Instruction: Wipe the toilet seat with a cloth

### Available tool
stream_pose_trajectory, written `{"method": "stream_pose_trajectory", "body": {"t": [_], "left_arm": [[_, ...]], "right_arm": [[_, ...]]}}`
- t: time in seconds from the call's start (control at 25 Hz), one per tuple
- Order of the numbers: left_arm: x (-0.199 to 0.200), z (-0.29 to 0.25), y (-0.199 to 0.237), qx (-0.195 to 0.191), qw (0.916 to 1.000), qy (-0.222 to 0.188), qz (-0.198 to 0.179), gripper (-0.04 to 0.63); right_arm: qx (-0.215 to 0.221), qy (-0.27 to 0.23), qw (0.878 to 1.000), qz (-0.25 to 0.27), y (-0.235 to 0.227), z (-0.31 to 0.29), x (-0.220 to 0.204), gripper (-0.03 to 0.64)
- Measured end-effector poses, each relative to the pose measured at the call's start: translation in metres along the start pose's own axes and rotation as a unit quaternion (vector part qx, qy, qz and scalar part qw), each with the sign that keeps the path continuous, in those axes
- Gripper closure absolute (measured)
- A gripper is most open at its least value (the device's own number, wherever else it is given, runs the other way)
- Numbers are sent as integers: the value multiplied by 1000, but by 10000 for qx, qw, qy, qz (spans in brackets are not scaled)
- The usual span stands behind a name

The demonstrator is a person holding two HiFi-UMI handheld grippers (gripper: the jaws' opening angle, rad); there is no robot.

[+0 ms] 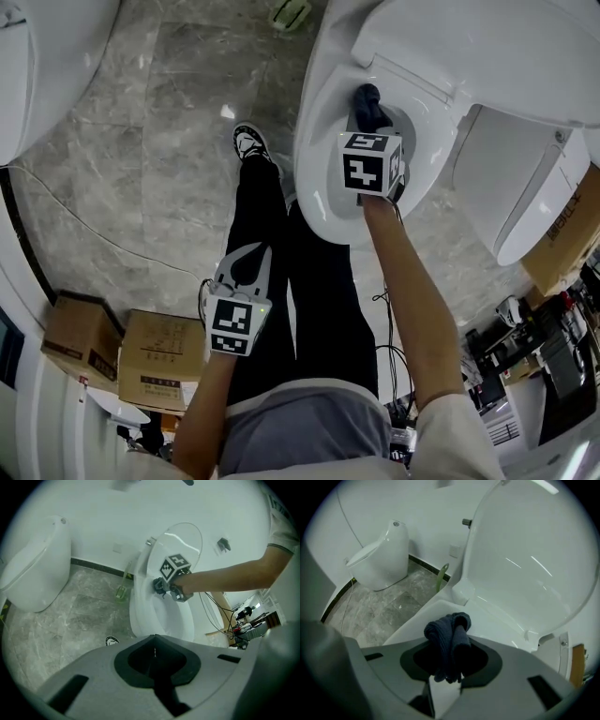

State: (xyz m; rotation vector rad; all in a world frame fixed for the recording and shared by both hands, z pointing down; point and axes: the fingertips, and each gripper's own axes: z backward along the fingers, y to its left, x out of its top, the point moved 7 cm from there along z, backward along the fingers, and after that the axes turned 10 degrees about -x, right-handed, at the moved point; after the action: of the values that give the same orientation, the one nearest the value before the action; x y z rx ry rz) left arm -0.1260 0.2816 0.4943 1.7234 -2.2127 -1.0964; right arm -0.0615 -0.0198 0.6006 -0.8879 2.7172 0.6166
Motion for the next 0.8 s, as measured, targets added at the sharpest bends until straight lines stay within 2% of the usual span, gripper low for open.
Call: {"method": "stream_pose_trajectory", "body": {"t": [0.28,0.4,0.52,0.64,0.8], "left_arm": [[-5,2,5,32,9999,-76,145,584],[-9,0,8,22,9997,-90,209,584],[-10,4,17,172,9996,-59,209,584],[-10,8,24,293,9995,15,85,584],[-9,12,28,307,9994,15,166,584]], "right_arm": [[-7,-333,9951,928,22,10,-4,511],[18,-478,9890,1399,31,14,-8,511],[83,-613,9817,1799,41,20,-13,511],[147,-730,9751,2090,50,26,-19,510],[205,-865,9655,2448,62,33,-30,511]]}}
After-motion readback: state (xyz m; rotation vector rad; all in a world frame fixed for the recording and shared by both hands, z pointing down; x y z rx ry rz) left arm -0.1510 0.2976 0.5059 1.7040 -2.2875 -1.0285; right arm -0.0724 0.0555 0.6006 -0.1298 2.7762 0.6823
